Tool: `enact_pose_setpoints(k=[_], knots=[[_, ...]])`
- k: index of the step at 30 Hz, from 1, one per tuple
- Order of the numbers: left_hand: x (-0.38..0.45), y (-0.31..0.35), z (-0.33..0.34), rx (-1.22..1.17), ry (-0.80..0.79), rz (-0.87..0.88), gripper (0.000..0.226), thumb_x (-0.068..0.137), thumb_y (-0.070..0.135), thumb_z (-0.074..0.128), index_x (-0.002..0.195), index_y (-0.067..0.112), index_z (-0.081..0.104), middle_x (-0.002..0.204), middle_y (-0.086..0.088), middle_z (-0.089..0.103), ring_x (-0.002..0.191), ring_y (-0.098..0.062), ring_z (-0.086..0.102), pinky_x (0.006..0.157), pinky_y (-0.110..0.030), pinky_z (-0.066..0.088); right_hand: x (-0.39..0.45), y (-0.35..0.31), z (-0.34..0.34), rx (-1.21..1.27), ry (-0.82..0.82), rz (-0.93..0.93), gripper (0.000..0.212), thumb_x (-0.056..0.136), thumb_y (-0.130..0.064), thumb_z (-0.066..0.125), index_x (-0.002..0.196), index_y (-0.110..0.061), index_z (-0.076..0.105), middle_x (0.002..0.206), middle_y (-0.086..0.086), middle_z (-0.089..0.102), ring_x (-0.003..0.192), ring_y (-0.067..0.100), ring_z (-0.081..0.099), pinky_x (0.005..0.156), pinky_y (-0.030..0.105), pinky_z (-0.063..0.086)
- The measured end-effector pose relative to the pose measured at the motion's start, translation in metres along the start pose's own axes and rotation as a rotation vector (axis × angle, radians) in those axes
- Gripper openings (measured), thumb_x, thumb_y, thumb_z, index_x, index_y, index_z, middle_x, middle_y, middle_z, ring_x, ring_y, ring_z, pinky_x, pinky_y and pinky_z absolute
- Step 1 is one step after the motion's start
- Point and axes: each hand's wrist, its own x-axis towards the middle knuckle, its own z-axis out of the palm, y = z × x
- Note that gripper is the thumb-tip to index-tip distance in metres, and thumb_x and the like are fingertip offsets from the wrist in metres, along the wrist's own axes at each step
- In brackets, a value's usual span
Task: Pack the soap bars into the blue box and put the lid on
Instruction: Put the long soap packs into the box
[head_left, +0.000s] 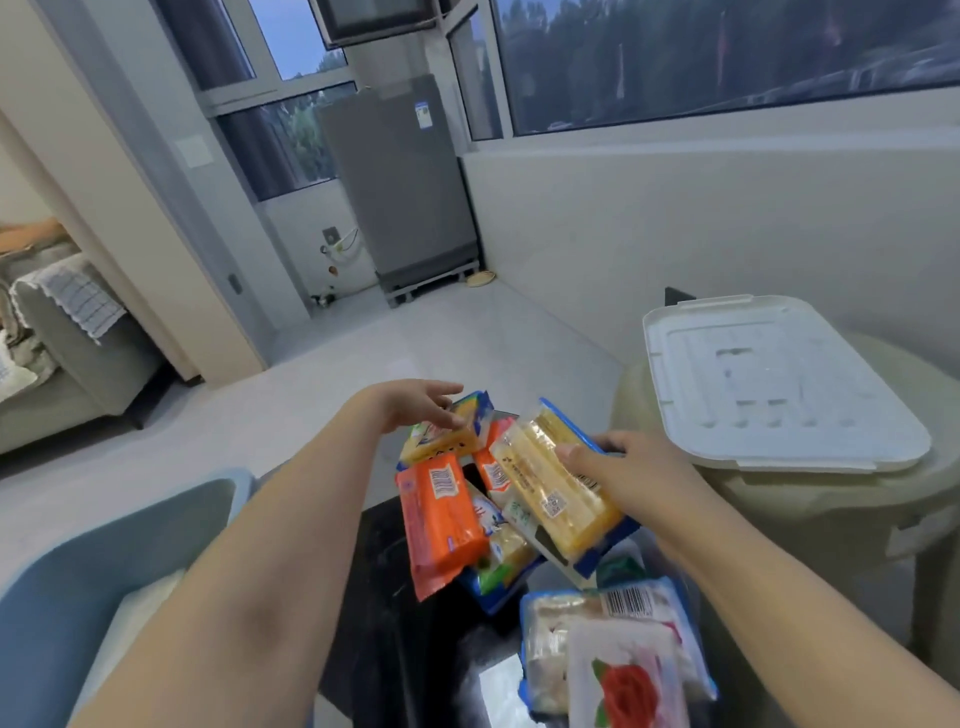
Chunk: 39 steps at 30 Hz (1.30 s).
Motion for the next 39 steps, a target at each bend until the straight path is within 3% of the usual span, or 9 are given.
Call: enact_pose_setpoints(k=[6,10,13,17,23,27,30,34,39], knots=[[0.028,0.004,-0.011,0.087,-0.184,-0.037,0.066,0.079,0.02,0.072,0.137,0.03,0.042,0.127,-0.004,0.056,0.117,-0.027,0.055,0.107,-0.049,0.039,0.013,0.004,0.007,0.013,0.002,0.034,0.027,0.083,-0.034,0.066,0.1,-0.013,0.066,0.087,0.006,0.072,0.073,0.023,0.071,0.066,0.04,0.059],[0.035,0.0,-0.01,0.099,-0.236,-0.025,0.034,0.08,0.018,0.07,0.109,0.027,0.055,0.114,-0.004,0.063,0.107,-0.026,0.061,0.102,-0.049,0.045,0.021,0.004,0.014,0.039,0.009,0.052,0.027,0.084,-0.034,0.065,0.101,-0.013,0.065,0.089,0.006,0.072,0.076,0.021,0.07,0.069,0.038,0.059],[0.034,-0.003,-0.006,0.037,-0.23,-0.032,0.036,0.079,0.015,0.072,0.107,0.024,0.051,0.114,-0.008,0.061,0.109,-0.031,0.061,0.1,-0.051,0.046,0.023,0.007,0.02,0.047,0.012,0.059,0.028,0.084,-0.035,0.065,0.101,-0.013,0.065,0.089,0.005,0.072,0.078,0.022,0.07,0.076,0.04,0.058],[0.029,-0.006,-0.008,0.029,-0.164,-0.041,0.057,0.07,0.017,0.08,0.118,0.019,0.05,0.116,-0.012,0.064,0.106,-0.033,0.065,0.096,-0.053,0.05,0.025,0.006,0.025,0.088,0.001,0.057,0.028,0.084,-0.034,0.064,0.101,-0.013,0.064,0.089,0.007,0.072,0.078,0.023,0.07,0.077,0.042,0.058],[-0.011,0.005,-0.007,-0.066,0.199,0.11,0.031,0.072,0.026,0.079,0.095,0.019,0.06,0.09,0.0,0.068,0.086,-0.018,0.067,0.075,-0.03,0.055,0.015,0.0,0.021,0.183,0.017,0.049,0.03,0.084,-0.033,0.066,0.102,-0.009,0.063,0.085,0.013,0.072,0.06,0.027,0.069,0.051,0.038,0.058],[-0.065,0.017,-0.028,-0.44,0.389,0.265,0.022,0.075,0.028,0.076,0.088,0.018,0.062,0.085,0.001,0.069,0.077,-0.014,0.067,0.064,-0.027,0.054,0.0,-0.013,0.024,0.18,0.036,-0.011,0.037,0.077,-0.044,0.067,0.099,-0.015,0.066,0.086,0.009,0.075,0.068,0.029,0.073,0.069,0.048,0.059],[-0.113,0.018,-0.041,-0.617,0.451,0.309,0.022,0.075,0.032,0.075,0.088,0.016,0.064,0.086,-0.001,0.071,0.08,-0.018,0.069,0.065,-0.029,0.055,-0.015,-0.026,0.031,0.231,0.005,-0.061,0.033,0.078,-0.042,0.067,0.097,-0.015,0.067,0.085,0.009,0.075,0.07,0.03,0.072,0.076,0.05,0.057],[-0.166,-0.005,-0.05,-0.748,0.471,0.274,0.027,0.075,0.036,0.074,0.088,0.013,0.066,0.076,0.001,0.075,0.066,-0.015,0.072,0.058,-0.028,0.057,-0.036,-0.043,0.052,0.352,-0.069,-0.091,0.022,0.086,-0.027,0.064,0.091,-0.006,0.067,0.074,0.011,0.072,0.054,0.024,0.069,0.055,0.039,0.059],[-0.216,-0.053,-0.045,-0.894,0.478,0.132,0.035,0.073,0.039,0.074,0.087,0.009,0.062,0.059,0.0,0.073,0.054,-0.015,0.07,0.053,-0.028,0.058,-0.06,-0.055,0.089,0.385,-0.157,-0.079,0.027,0.084,-0.028,0.065,0.098,-0.005,0.067,0.071,0.009,0.073,0.057,0.023,0.068,0.055,0.035,0.057]])
